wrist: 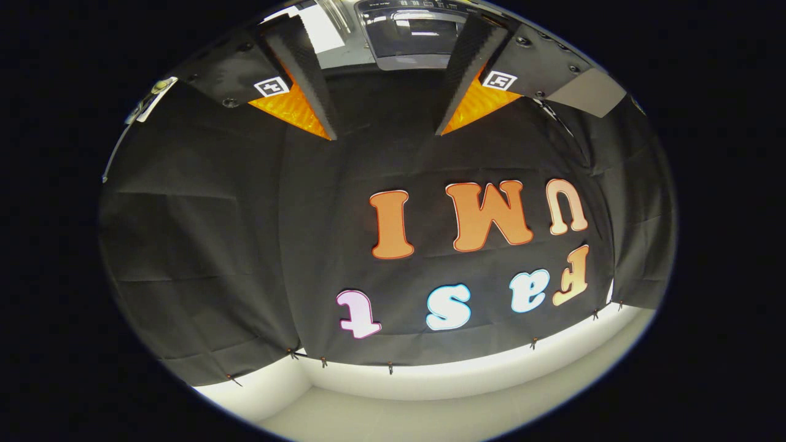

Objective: Put the clothes into the washing machine and then close the washing machine lid.

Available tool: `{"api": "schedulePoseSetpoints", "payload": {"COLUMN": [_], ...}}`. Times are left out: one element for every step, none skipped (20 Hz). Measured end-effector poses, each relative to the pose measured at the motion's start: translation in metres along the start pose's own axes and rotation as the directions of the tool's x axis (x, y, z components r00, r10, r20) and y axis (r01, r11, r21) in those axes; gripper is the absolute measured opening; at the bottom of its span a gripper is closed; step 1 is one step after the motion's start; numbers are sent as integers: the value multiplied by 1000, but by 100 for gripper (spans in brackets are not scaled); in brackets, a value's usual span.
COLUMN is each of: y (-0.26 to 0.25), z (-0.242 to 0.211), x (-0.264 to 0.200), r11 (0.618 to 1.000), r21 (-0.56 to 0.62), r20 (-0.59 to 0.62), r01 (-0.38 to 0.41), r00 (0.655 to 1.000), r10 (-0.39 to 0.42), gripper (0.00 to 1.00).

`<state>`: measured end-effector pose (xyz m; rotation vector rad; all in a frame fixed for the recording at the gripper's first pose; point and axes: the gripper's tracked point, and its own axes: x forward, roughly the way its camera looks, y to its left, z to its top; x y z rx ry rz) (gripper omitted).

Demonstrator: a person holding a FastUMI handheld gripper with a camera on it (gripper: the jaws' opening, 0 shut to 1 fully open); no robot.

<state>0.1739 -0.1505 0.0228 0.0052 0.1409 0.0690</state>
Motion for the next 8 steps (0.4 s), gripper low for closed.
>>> {"api": "schedulePoseSetpoints", "payload": {"y": [0,0,0,0,0,1,1,2], "z": [0,0,-1,-2,-1,-2,-1,-2], "x": [1,2,3,3,4,3,2,2], "r11": [1000,1000,1000,1000,1000,1000,1000,1000], "r21": [0,1,2,3,3,3,4,4], "r20": [0,-1,-3,-5,-6,-7,-8,-9], "r01": [1,2,2,2,2,1,1,0], "r00": [1000,1000,1000,1000,1000,1000,1000,1000], "r10": [-1,-2,-2,-2,-2,-1,-1,0], "gripper": [98,98,98,98,98,98,98,98]}}
